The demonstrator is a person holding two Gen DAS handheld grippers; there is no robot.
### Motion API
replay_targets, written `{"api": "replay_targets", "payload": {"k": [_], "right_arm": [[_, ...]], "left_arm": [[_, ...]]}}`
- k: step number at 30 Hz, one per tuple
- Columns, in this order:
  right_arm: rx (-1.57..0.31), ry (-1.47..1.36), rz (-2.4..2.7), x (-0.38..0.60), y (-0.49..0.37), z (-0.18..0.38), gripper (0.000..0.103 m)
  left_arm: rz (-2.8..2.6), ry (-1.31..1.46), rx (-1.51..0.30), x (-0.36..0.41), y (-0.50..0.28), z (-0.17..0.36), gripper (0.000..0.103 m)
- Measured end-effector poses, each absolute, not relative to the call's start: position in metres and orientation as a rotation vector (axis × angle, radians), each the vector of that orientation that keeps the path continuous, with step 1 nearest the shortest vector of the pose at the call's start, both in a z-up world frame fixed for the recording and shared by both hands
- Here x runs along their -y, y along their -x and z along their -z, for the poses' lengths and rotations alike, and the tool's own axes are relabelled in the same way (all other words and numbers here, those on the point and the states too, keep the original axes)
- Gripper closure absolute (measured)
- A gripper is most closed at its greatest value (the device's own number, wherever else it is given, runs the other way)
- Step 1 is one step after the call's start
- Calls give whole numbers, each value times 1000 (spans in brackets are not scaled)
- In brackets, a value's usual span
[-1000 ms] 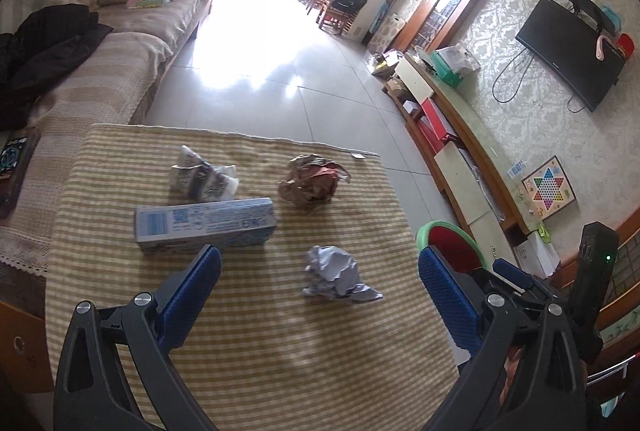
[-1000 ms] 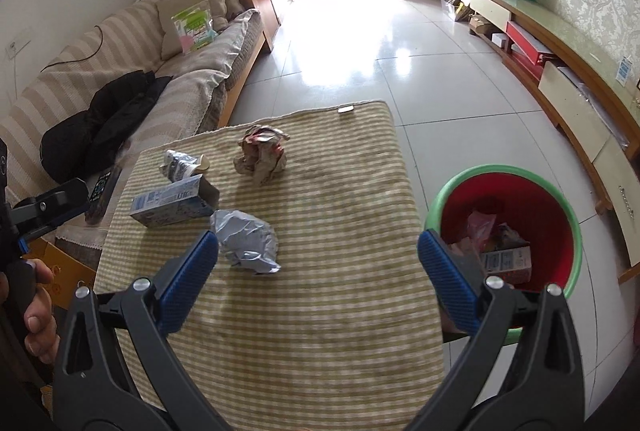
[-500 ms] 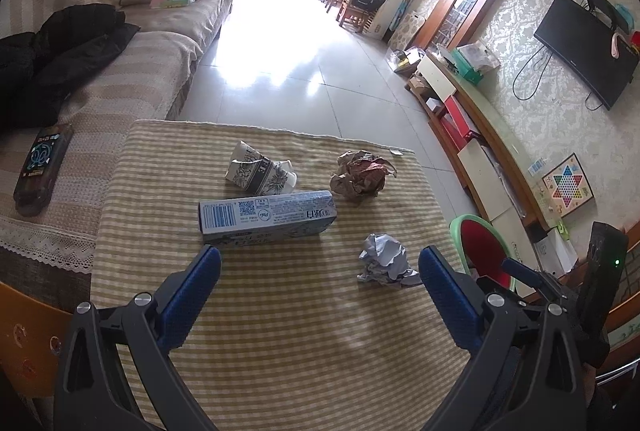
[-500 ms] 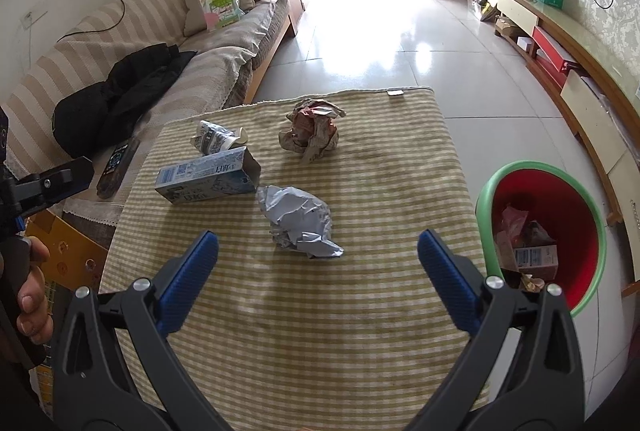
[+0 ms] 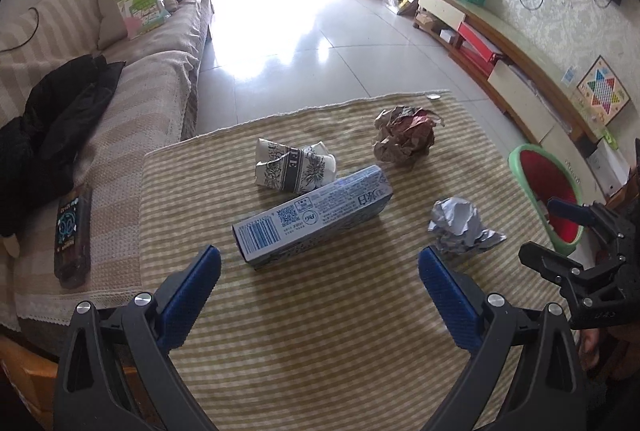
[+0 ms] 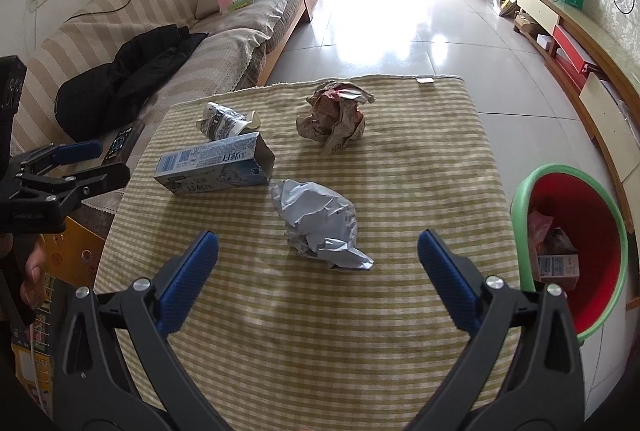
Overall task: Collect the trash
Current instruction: 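Move both open tools back over the remaining trash on the table, then grasp the blue-white toothpaste box with the left tool while the right tool grasps the silver foil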
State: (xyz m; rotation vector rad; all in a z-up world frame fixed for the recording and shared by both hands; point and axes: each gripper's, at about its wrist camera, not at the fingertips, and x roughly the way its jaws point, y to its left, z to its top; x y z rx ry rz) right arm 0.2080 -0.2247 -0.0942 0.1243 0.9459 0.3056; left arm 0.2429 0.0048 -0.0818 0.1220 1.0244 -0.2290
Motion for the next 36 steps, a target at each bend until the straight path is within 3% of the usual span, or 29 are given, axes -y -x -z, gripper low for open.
{"api": "replay_targets", "payload": {"k": [11,22,31,34,36], "right_arm": [[-1036,-120,-326,208,-235,139,5],[-1089,-120,-339,200,-259,164,5],[-1118,-91,-360,192,-261,178,5],[-1110,-77,-361,190,-259,179,6],[-1107,-82,-361,192,-256,178,11]], "left_arm": [[269,-403,-1125,15,-290,135,8],[315,-470,-1201,24,-314,175,8],[290,-443,-1163,23,-307,173,20],[308,-480,-1154,29,-297,170,30],[335,-500,-1163,36,-290,169,43]]}}
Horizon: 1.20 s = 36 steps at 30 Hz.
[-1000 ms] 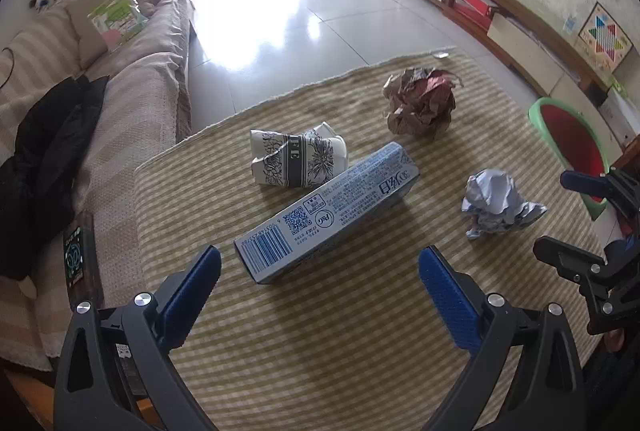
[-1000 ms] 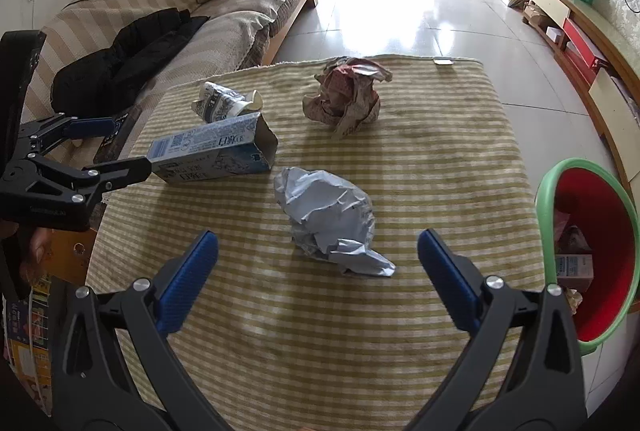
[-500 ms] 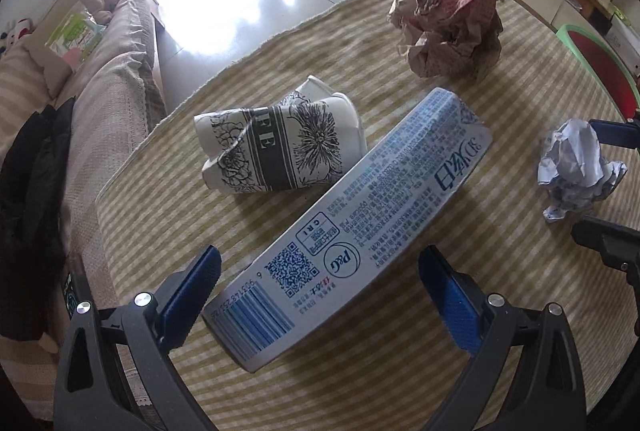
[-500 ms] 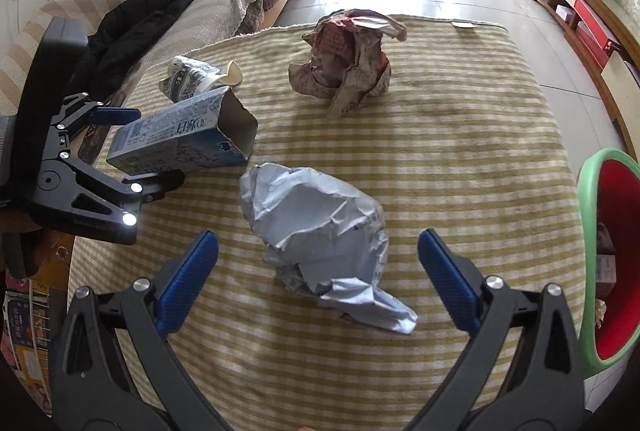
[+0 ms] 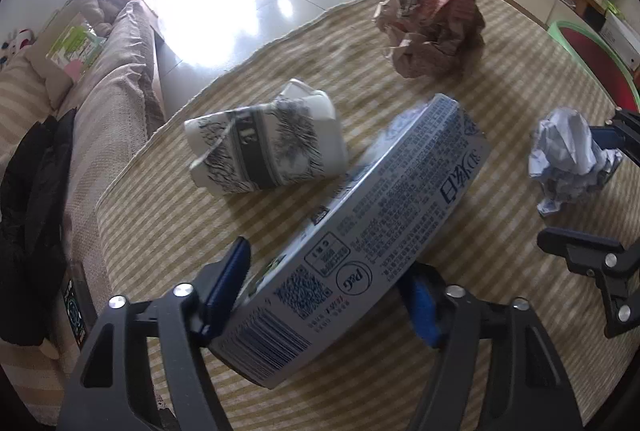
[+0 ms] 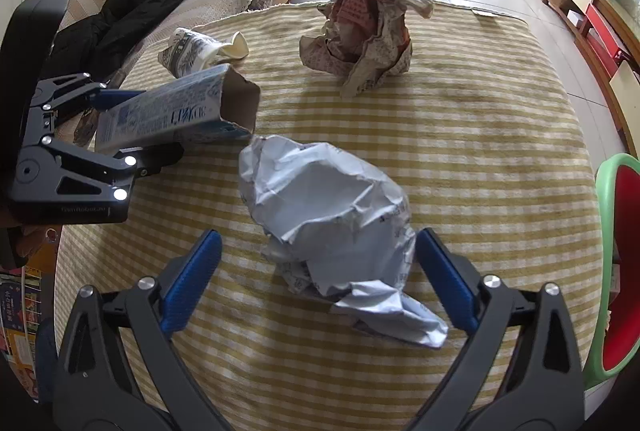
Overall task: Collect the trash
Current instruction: 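Grasp the blue-white toothpaste box with the left tool while the right tool grasps the silver foil, then carry the toothpaste box and silver foil over the red bucket and open both tools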
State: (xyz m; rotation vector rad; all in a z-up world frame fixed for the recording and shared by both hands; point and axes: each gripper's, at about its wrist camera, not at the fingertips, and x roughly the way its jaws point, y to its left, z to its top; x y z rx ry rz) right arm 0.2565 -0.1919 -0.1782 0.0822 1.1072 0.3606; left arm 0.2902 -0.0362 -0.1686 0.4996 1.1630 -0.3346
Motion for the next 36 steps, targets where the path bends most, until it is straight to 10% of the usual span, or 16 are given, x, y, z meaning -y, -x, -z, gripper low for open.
{"api": "replay_targets", "payload": {"k": [4,36], "right_arm": [[-1111,-97,-378,197,-254,174,44],[-885,-149,-378,245,-182,59,46]], "left_arm": [[381,-500,-1180,47,-277,163,49],[296,-161,-927,39,-183,45,59]]}}
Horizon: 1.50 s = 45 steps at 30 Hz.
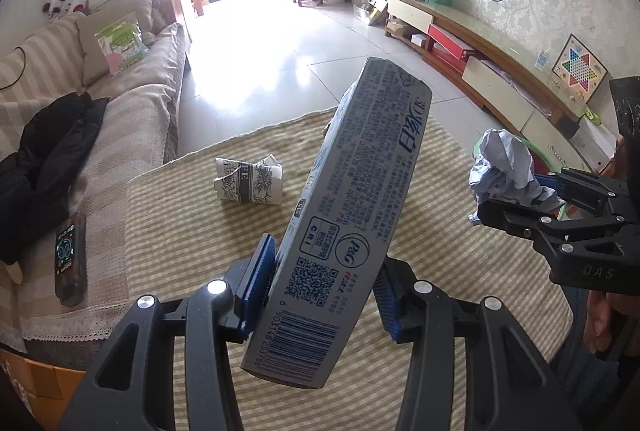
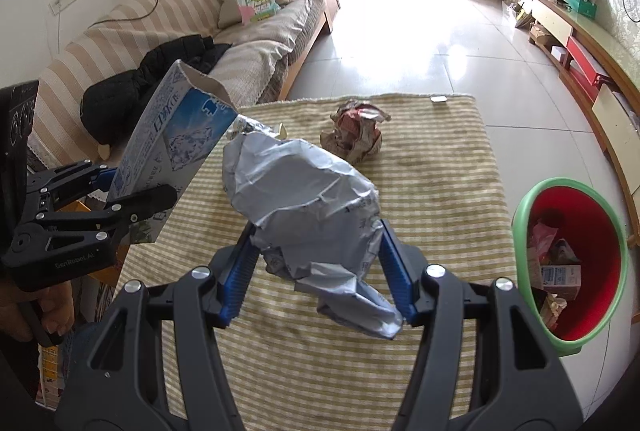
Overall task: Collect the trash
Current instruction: 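Carry the toothpaste box and silver foil over the red bucket and open both tools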
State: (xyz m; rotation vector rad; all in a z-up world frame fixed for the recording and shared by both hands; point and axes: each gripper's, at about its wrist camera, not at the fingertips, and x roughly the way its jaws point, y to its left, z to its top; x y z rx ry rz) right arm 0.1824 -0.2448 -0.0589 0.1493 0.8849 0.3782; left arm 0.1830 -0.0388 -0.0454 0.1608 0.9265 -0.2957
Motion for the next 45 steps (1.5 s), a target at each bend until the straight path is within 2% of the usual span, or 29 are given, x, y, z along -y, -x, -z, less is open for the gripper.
{"api": "replay_targets", "payload": {"k": [15,37,40,45], "right_arm": [[-807,-223,-337,292,-174,33,46],[-767,-371,-122,441,-178,52,46],[-767,-395,-88,463,-179,59,46],[-769,-436,-34,496,-180,71,46]], "left_arm": [[309,-161,-888,70,-177,25,59],[528,-110,-902,223,-216,35,59],[559,-105,-916,246,-223,41,60],[605,-105,-945,282,-235,53,69]]}}
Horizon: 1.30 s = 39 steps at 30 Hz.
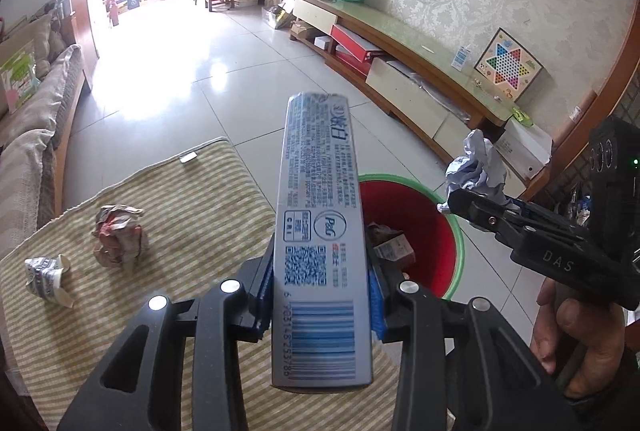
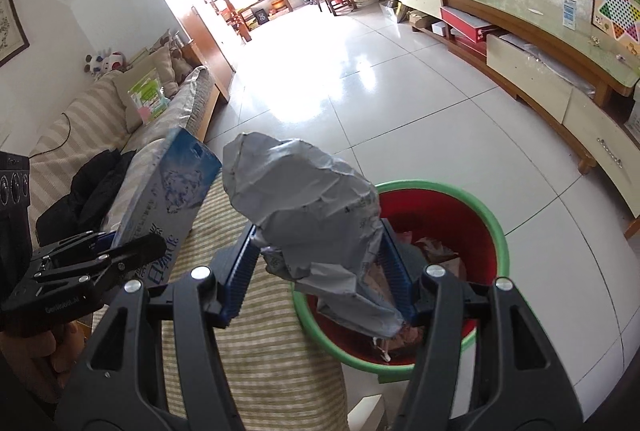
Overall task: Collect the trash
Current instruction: 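Carry the toothpaste box and silver foil over the red bucket and open both tools, then move both open tools back over the paper cup and brown paper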
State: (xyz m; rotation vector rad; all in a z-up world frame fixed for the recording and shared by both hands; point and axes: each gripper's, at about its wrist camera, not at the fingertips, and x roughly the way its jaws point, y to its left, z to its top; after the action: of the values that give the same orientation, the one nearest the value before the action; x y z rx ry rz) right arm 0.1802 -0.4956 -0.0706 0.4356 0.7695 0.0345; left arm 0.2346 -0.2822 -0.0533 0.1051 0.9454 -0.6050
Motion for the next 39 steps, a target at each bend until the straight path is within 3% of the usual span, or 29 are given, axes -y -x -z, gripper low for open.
{"api": "replay_targets", "payload": {"k": [16,17,18,20,26,28,31,36,39], "right_arm": [[-803,-522,37,549,-182,110,46],[-804,-526,39,550,-183,111,46],[-805,-529,39,551,-184,111,46],[-806,-527,41,552,-185,112,46],[-817,-518,39,551,-189,112,40],[-815,-509,43,547,-189,110,17],[-803,-491,46,540,-189,105,5],[-802,-464,44,527,-190,97,5],[-805,-458,42,517,-193,93,5]], "left_arm": [[718,-103,-1036,372,-251,97,68],[720,-91,-1044,371,-252,99,59],[721,-78,-1046,371,-253,99,40],[733,-46,-1033,366,-254,97,29],[694,11,-1009,344,-258,90,23],[672,28,-999,335,-260,87,23],[647,54,-991,321,-263,83,23],[618,74,-969,300,-262,74,10],[580,79,-953,282,-261,68,8]]}}
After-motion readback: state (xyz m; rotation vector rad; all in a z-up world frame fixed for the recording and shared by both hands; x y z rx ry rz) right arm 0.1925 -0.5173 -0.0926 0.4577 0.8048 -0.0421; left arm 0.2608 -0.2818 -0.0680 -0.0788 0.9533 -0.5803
